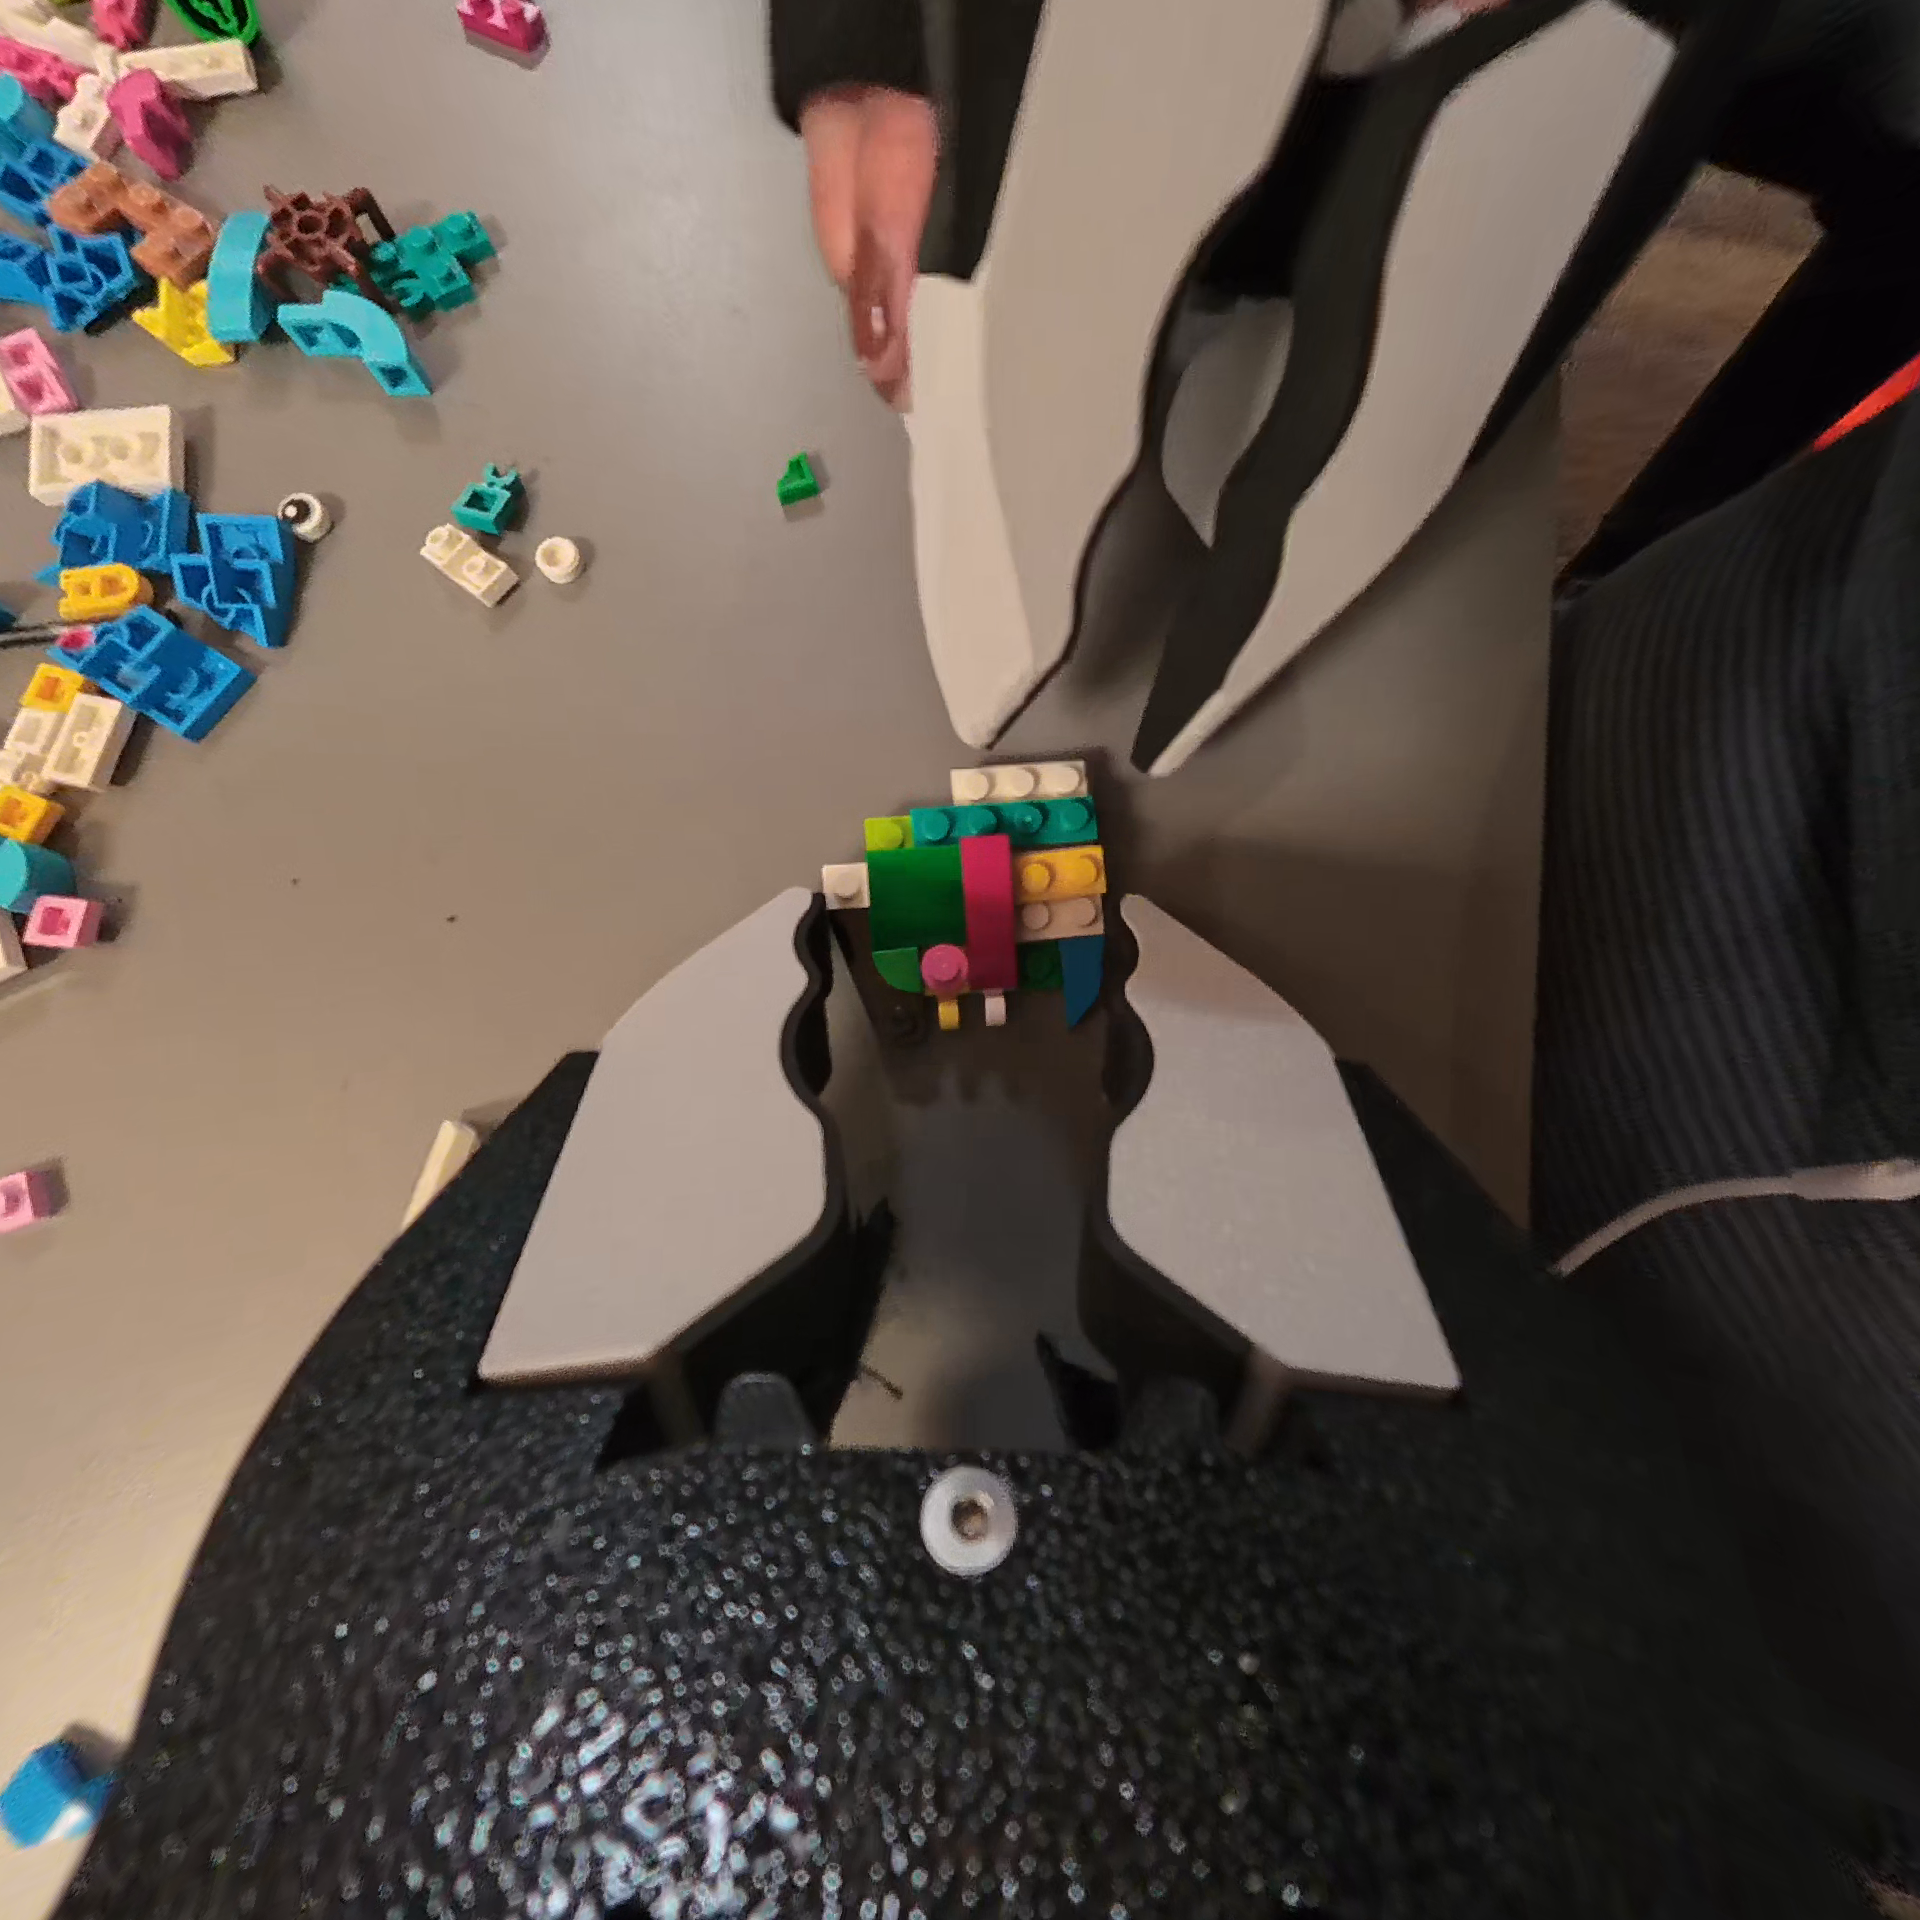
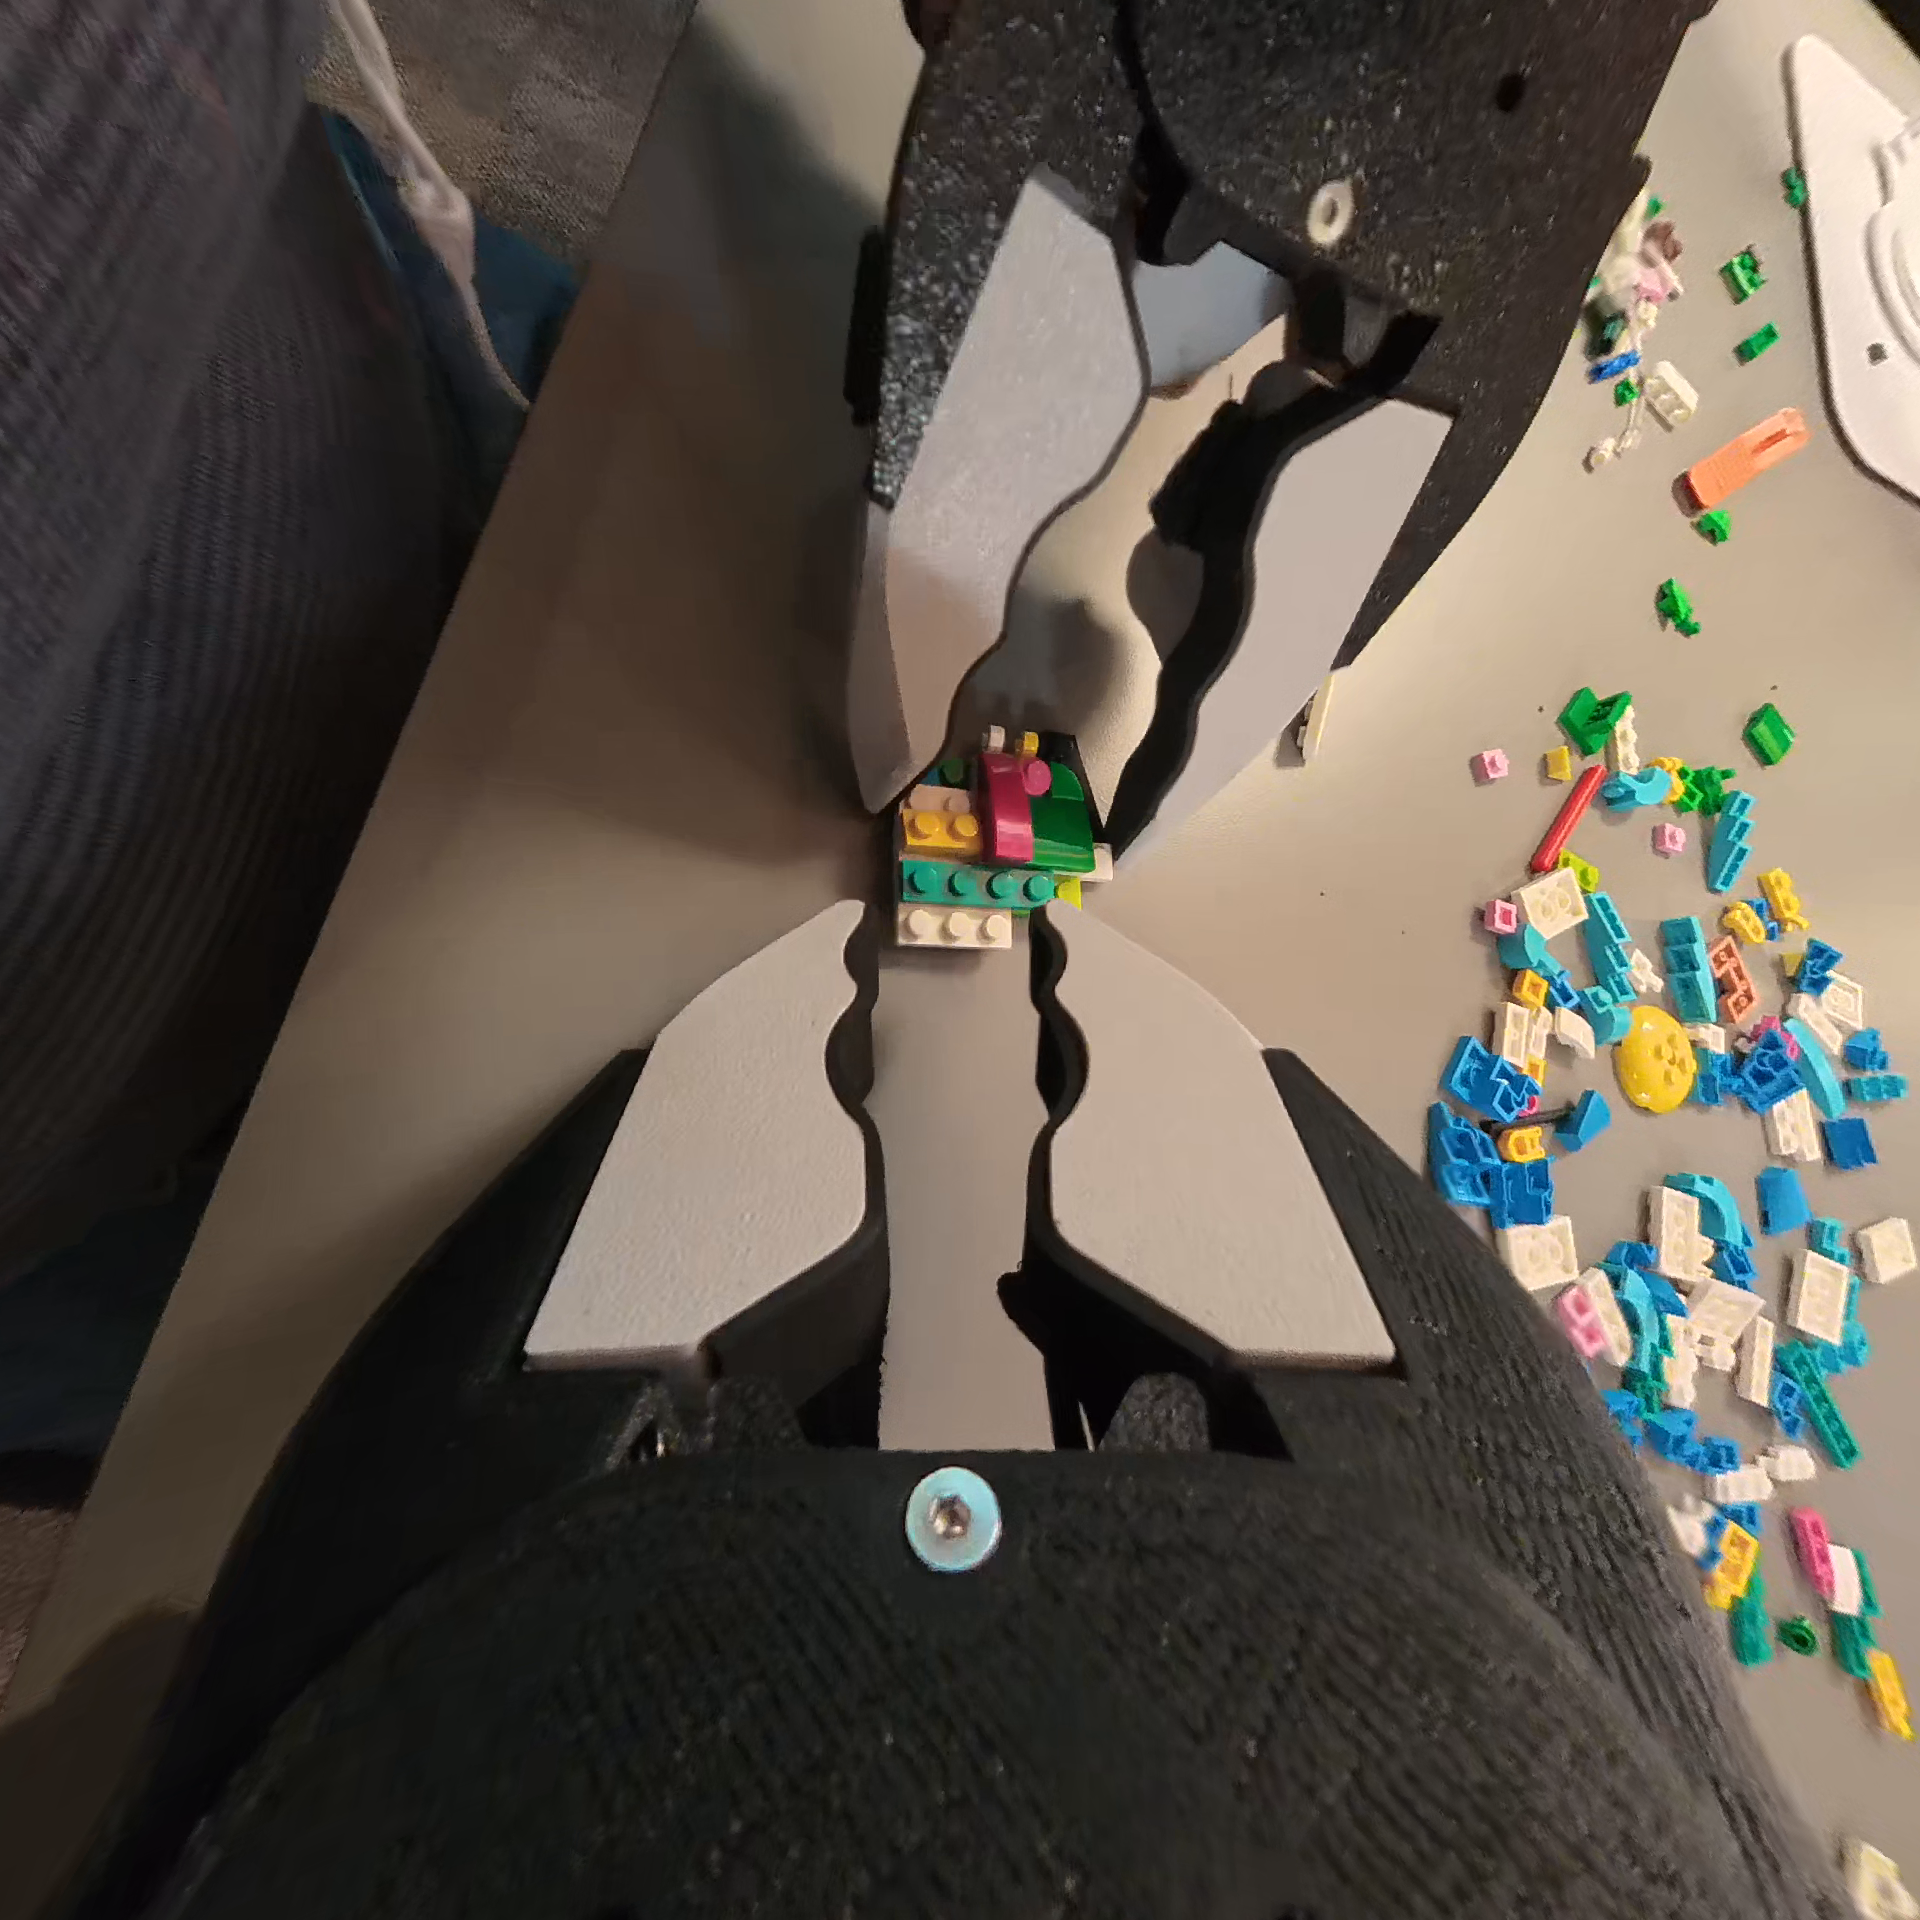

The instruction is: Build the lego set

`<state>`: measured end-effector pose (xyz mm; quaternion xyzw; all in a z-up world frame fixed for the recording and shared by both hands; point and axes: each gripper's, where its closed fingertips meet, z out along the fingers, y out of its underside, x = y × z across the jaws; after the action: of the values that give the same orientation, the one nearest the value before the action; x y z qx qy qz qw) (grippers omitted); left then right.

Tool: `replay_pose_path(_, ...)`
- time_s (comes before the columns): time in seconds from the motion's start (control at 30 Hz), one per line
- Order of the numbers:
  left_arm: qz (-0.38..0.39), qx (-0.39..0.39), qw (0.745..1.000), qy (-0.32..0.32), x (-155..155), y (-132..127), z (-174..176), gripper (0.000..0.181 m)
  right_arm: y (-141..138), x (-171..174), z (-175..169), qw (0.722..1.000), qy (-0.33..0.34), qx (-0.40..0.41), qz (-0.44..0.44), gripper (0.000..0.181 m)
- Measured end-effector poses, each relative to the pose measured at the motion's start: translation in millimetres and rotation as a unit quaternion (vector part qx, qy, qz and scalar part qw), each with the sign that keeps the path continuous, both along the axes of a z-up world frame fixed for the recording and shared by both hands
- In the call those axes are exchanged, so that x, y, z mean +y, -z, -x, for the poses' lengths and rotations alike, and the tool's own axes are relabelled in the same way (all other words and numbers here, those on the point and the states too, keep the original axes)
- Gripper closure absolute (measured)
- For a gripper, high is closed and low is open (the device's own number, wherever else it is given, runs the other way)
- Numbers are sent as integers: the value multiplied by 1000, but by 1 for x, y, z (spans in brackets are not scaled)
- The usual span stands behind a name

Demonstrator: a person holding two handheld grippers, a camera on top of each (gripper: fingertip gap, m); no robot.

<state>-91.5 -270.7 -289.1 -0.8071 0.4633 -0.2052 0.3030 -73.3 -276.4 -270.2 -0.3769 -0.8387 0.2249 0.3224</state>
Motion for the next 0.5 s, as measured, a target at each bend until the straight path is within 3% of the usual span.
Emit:
replay_pose_path(0.03, 12, -11, 1000, -12, 1, -1, 0, 131, -1, -2, 1, 1000, -5, 8, -7, 154)
replay_pose_path(0.17, 41, -26, 998, -46, 6, -3, 2, 132, -1, -12, 4, 999, -26, 18, -10, 154)
replay_pose_path(0.5, 29, 23, 999, -40, 7, 0, 3, 132, 11, -16, 10, 999, -38, -25, -4, 151)
